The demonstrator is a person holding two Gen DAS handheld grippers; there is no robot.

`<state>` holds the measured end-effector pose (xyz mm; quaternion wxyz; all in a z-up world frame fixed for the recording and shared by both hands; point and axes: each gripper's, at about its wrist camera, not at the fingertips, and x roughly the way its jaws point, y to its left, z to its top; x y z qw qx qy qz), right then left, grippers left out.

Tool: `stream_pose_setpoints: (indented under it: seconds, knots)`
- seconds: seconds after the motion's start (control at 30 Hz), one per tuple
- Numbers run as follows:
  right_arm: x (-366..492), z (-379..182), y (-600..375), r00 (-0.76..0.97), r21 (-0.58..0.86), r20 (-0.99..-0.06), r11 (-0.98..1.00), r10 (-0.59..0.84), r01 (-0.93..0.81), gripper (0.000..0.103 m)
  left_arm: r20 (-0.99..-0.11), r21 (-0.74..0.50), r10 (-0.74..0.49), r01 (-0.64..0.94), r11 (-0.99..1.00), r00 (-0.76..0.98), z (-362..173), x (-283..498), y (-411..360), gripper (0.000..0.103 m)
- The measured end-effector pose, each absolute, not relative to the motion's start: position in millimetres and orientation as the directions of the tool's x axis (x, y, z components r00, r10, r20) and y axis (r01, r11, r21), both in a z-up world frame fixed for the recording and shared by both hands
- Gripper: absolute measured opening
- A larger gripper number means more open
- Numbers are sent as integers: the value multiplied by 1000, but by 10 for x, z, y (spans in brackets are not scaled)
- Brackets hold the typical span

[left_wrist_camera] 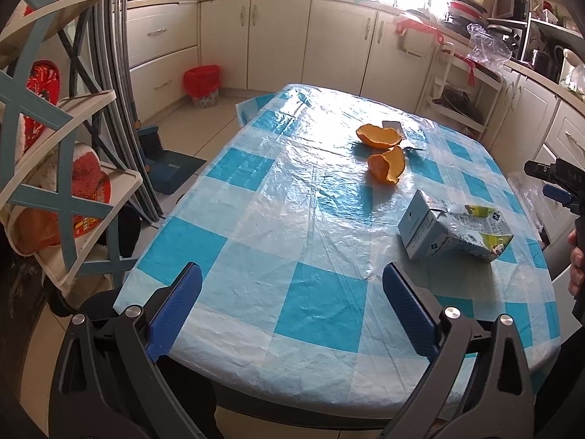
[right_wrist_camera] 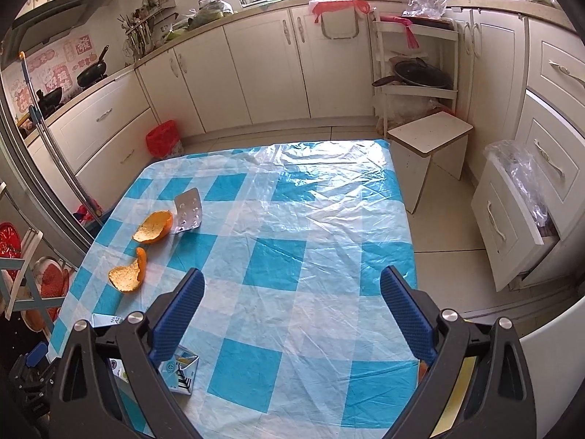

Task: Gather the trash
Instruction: 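Move both open tools toward the orange peels and juice carton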

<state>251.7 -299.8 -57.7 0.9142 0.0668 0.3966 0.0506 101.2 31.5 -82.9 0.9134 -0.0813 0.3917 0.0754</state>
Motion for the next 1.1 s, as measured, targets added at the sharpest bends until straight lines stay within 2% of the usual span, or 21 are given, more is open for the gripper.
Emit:
stream_pose_setpoints:
  seconds: [1.1]
  knots:
    - [2515, -634, -2979, 667, 155, -731, 987, 144, -43, 93, -738, -106, 74, -224, 969, 671, -859, 1020, 366, 95]
